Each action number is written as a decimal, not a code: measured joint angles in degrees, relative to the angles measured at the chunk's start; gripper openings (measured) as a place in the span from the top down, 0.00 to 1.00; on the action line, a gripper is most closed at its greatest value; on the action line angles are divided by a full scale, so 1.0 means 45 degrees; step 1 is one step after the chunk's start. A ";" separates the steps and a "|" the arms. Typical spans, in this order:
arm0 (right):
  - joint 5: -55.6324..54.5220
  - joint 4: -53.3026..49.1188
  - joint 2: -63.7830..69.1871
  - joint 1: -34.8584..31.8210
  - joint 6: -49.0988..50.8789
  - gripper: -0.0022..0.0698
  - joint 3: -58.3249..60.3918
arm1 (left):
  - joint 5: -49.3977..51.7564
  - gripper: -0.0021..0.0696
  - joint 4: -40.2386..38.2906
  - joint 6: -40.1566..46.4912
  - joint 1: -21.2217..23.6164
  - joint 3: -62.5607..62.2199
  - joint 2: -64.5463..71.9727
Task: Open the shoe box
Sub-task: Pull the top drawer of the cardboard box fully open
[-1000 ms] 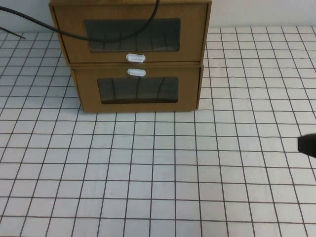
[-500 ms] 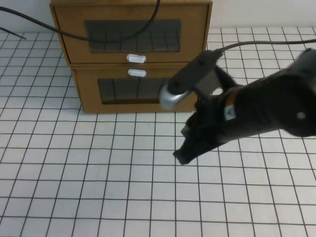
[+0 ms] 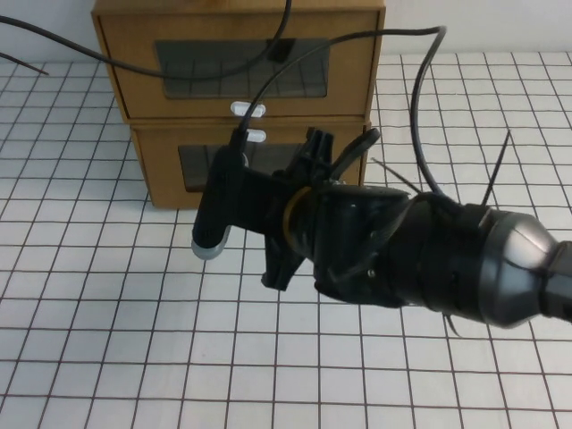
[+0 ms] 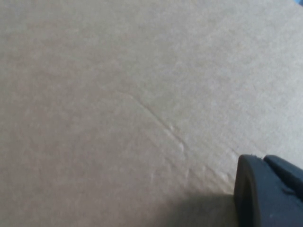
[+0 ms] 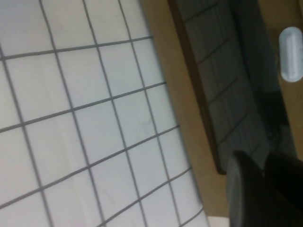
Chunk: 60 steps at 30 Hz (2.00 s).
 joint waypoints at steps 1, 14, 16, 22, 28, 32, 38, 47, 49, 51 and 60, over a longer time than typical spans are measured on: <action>-0.0073 -0.0756 0.0111 0.0000 0.0297 0.86 0.0000 | 0.0000 0.98 0.0000 0.0000 0.0000 0.0000 0.0000; 0.0470 -0.8606 0.1828 0.0000 0.6358 0.55 -0.0694 | -0.0107 0.98 -0.0231 0.0000 0.0000 -0.0095 0.0263; 0.0509 -0.8671 0.2060 0.0000 0.6433 0.55 -0.1014 | -0.0107 0.98 -0.0251 0.0000 0.0000 -0.0107 0.0292; 0.0581 -0.8747 0.2731 -0.0144 0.6193 0.55 -0.1968 | -0.0133 0.98 -0.0280 0.0000 0.0000 -0.0107 0.0320; 0.0631 -0.8756 0.3011 -0.0495 0.5828 0.55 -0.2424 | -0.0133 0.98 -0.0307 0.0000 0.0000 -0.0107 0.0320; 0.0491 -0.8756 0.3011 -0.0639 0.5706 0.55 -0.2601 | -0.0133 0.98 -0.0327 0.0000 0.0000 -0.0107 0.0320; -0.0297 -0.8777 0.3011 -0.0945 0.5672 0.55 -0.2673 | -0.0109 0.98 -0.0335 0.0000 0.0000 -0.0107 0.0320; -0.0527 -0.8837 0.3593 -0.1199 0.5651 0.55 -0.3711 | -0.0109 0.98 -0.0356 0.0000 0.0000 -0.0107 0.0320; -0.0553 -0.8846 0.3842 -0.1306 0.5520 0.55 -0.3867 | -0.0109 0.98 -0.0356 0.0000 0.0000 -0.0107 0.0320; -0.0597 -0.8897 0.4023 -0.1353 0.5321 0.55 -0.3892 | -0.0109 0.98 -0.0356 0.0000 0.0000 -0.0107 0.0320; -0.0732 -0.9076 0.4140 -0.1471 0.5085 0.55 -0.3964 | -0.0109 0.98 -0.0356 0.0000 0.0000 -0.0107 0.0320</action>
